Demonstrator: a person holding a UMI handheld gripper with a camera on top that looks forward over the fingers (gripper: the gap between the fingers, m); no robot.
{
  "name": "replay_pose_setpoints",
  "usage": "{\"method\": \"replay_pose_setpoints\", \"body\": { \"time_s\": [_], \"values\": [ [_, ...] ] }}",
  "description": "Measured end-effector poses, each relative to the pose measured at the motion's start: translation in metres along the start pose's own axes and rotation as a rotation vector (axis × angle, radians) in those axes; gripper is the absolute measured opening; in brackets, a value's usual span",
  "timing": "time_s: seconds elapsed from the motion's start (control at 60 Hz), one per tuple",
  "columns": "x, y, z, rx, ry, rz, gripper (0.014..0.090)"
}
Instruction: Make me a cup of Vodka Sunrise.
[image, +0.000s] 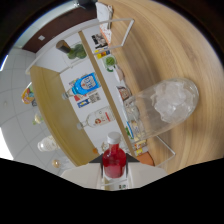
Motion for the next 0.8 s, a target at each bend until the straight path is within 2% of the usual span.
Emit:
{"method": "replay_pose_setpoints", "body": {
  "time_s": [0.15,0.317,0.633,0.8],
  "values": [
    [-0.005,-0.001,0.001,0.008,-0.031,0.101,0.0338],
    [-0.006,0.002,-0.001,0.015,0.008,-0.003,0.034],
    [-0.035,0.032,-0.002,0.063,0.153,-0.993,0.0342],
    [0.001,0.058,0.006,0.041,0.231,-1.439,0.0339]
  ]
}}
